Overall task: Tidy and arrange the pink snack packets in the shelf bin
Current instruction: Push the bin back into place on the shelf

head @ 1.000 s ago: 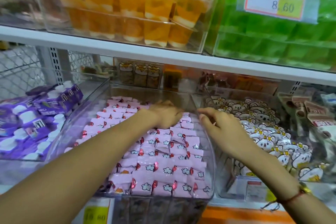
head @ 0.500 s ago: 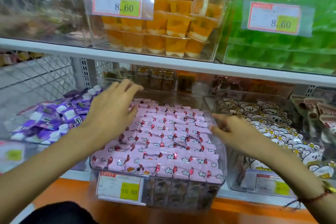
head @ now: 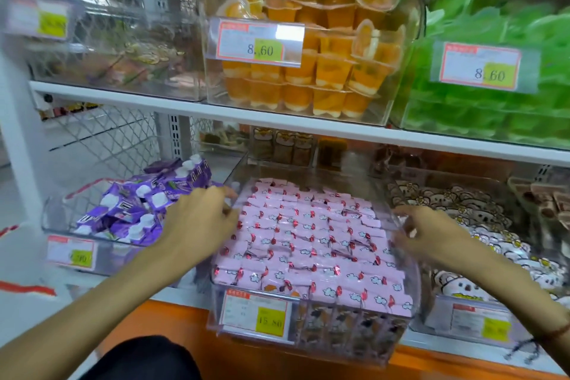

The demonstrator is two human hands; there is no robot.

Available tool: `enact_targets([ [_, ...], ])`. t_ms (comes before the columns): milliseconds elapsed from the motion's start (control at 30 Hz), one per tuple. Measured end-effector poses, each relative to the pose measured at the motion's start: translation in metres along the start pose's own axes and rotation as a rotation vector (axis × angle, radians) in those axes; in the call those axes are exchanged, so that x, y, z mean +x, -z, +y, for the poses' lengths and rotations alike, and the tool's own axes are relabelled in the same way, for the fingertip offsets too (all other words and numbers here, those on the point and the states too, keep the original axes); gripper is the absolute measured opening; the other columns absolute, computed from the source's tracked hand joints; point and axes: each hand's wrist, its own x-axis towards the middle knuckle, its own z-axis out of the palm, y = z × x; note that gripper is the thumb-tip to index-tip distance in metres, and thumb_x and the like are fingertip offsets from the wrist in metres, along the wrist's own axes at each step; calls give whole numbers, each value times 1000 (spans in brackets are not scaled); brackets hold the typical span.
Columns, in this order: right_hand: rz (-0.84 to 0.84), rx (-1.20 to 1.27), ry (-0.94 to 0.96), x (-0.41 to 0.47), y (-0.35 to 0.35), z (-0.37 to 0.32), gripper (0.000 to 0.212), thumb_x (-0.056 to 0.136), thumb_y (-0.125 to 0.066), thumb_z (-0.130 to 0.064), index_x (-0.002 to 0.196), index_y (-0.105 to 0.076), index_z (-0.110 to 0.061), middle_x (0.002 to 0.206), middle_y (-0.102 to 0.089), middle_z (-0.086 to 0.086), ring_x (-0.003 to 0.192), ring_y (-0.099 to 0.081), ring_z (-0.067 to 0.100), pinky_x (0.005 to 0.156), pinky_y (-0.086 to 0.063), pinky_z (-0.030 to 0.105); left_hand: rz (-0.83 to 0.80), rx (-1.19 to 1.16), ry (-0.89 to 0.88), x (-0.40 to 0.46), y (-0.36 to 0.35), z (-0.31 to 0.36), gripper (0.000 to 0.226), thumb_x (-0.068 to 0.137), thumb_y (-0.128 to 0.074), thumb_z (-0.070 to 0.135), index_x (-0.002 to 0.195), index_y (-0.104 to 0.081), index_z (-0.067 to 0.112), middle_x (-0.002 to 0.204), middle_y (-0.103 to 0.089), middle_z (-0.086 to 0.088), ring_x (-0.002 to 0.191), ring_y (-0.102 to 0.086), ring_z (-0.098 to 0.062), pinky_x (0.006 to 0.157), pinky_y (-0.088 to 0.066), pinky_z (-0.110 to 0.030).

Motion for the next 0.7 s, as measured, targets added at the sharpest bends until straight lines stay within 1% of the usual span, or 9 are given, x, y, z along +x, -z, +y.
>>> enact_targets([
  [67,-1,-15,-46,5,7,-1,35,76,-69,-22,107,-65,-6,96,-71,12,79,-64,24,69,-53,36,-84,15,21,8,0,4,24,89,-53,34,106,-63,19,109,-69,-7,105,-61,-34,83,-49,-38],
  [133,-57,-44,-97,16,10,-5,27,78,-67,-22,98,-67,-4,91,-71,11,82,-66,25,73,-56,37,-158,17,13,15,-1,11,17,88,-52,28,85,-50,12,94,-64,-15,97,-61,-38,75,-47,-37],
  [200,-148,-62,-141,28,8,-10,14,81,-65,-21,83,-59,-8,78,-64,3,70,-63,16,59,-52,26,-168,29,4,17,-3,14,17,88,-52,22,79,-41,11,85,-60,-17,90,-61,-39,66,-44,-35],
  [267,-186,-61,-163,34,5,-13,22,82,-66,-21,73,-47,-15,69,-54,-3,58,-54,8,43,-38,17,-128,-5,18,17,-8,11,14,87,-53,20,80,-47,9,76,-58,-14,85,-61,-37,61,-40,-34],
  [367,-128,-26,-141,37,4,-8,26,78,-65,-18,66,-42,-18,66,-48,-3,56,-46,8,41,-29,19,-114,-122,91,16,-10,7,25,84,-56,17,61,-48,12,61,-51,-7,79,-61,-35,57,-36,-32],
  [500,-72,5,-143,38,12,-8,21,69,-68,-12,59,-48,-12,62,-49,2,63,-49,20,45,-30,25,-90,-215,116,25,-2,11,17,83,-56,13,73,-66,4,67,-65,-15,76,-64,-33,60,-45,-33],
  [600,18,17,-135,48,25,-10,9,68,-68,-14,68,-62,-8,77,-64,11,79,-61,26,56,-43,27,-34,-245,109,39,7,13,19,84,-59,13,68,-67,8,63,-66,-11,69,-64,-29,58,-46,-32],
  [667,56,-1,-132,53,24,-12,12,77,-64,-20,76,-65,-7,90,-67,15,91,-64,30,70,-49,30,-6,-282,96,46,9,15,26,86,-60,12,60,-62,15,57,-63,-6,66,-63,-27,55,-42,-30],
  [700,62,-5,-137,54,22,-12,14,79,-63,-21,72,-63,-9,89,-66,14,89,-64,30,69,-48,29,-8,-291,90,49,8,17,28,87,-59,11,60,-60,18,60,-62,-7,70,-65,-29,59,-45,-31],
])
